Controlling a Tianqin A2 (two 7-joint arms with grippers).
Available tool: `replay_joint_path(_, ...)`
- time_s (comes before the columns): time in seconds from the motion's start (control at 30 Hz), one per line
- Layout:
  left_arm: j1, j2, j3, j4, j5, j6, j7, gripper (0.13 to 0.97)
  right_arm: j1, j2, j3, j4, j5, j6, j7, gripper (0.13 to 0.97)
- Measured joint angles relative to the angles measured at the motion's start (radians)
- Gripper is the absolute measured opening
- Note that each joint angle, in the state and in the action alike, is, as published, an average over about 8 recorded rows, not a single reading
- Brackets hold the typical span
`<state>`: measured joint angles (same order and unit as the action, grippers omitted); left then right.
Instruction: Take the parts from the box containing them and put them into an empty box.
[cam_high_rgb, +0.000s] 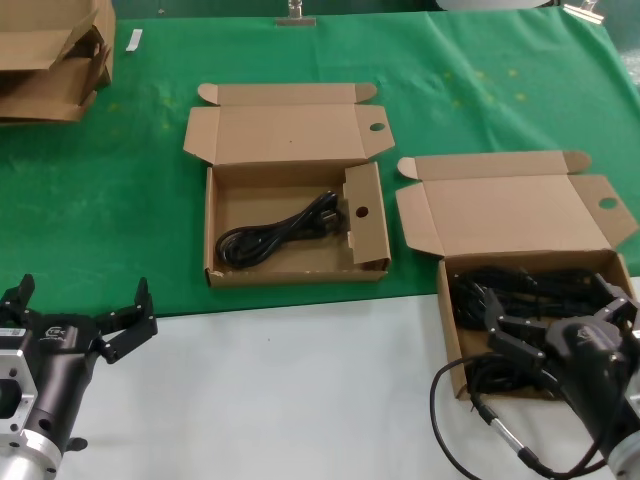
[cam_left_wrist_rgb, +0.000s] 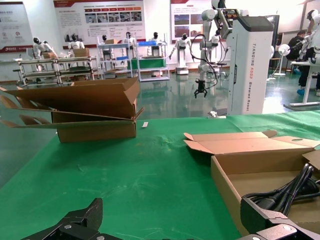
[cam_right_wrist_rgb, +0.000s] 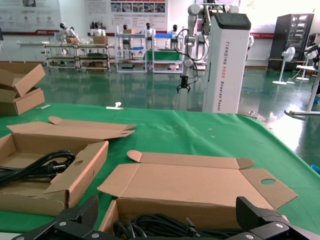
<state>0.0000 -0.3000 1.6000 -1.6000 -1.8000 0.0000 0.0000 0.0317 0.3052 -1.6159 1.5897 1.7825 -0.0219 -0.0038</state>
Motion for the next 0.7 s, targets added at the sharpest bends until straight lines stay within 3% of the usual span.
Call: replay_joint_path(0.7,0.0,0.0,0.0,0.0,0.0,0.0,0.0,0.966,0.0,0.0,0.0,0.0,0.0,0.0,0.0,0.966)
